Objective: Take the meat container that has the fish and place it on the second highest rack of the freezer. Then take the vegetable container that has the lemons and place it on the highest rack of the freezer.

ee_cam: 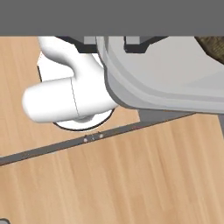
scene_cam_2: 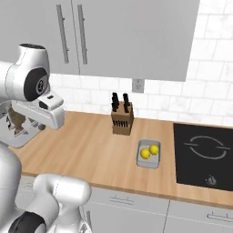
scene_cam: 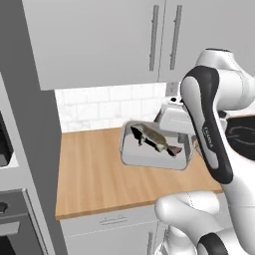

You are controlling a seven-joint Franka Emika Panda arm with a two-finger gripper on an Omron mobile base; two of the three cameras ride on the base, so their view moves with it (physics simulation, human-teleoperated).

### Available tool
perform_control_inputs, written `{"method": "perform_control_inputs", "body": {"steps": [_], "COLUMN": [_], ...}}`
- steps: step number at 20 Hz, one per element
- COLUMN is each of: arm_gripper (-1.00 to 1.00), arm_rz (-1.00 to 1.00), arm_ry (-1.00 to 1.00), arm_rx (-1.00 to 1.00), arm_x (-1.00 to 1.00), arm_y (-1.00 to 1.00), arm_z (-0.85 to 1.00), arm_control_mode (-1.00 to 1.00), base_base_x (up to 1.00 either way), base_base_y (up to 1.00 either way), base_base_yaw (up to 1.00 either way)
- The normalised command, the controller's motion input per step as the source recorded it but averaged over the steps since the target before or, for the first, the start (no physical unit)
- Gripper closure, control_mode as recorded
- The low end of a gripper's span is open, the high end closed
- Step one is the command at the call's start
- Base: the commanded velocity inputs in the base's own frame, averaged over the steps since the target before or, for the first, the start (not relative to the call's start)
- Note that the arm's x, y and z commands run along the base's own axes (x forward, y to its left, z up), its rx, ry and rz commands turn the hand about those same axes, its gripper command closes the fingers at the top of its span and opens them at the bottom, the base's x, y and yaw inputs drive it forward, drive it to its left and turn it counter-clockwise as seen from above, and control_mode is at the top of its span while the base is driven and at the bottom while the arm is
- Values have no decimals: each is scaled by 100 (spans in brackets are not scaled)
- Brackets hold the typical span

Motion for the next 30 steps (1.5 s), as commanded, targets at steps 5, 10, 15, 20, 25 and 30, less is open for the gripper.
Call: {"method": "perform_control_inputs", "body": {"steps": [5, 10, 15, 20, 25, 30], "arm_gripper": [100, 100, 100, 100, 100, 100], "arm_rz": [0, 0, 0, 0, 0, 0], "arm_ry": [0, 0, 0, 0, 0, 0], "arm_rx": [0, 0, 0, 0, 0, 0], "arm_x": [0, 0, 0, 0, 0, 0], "arm_y": [0, 0, 0, 0, 0, 0], "arm_z": [0, 0, 0, 0, 0, 0], "arm_control_mode": [100, 100, 100, 100, 100, 100], "base_base_x": [-100, -84, -4, 0, 0, 0], "base_base_y": [7, 34, 97, 100, 100, 100], "base_base_yaw": [0, 0, 0, 0, 0, 0]}}
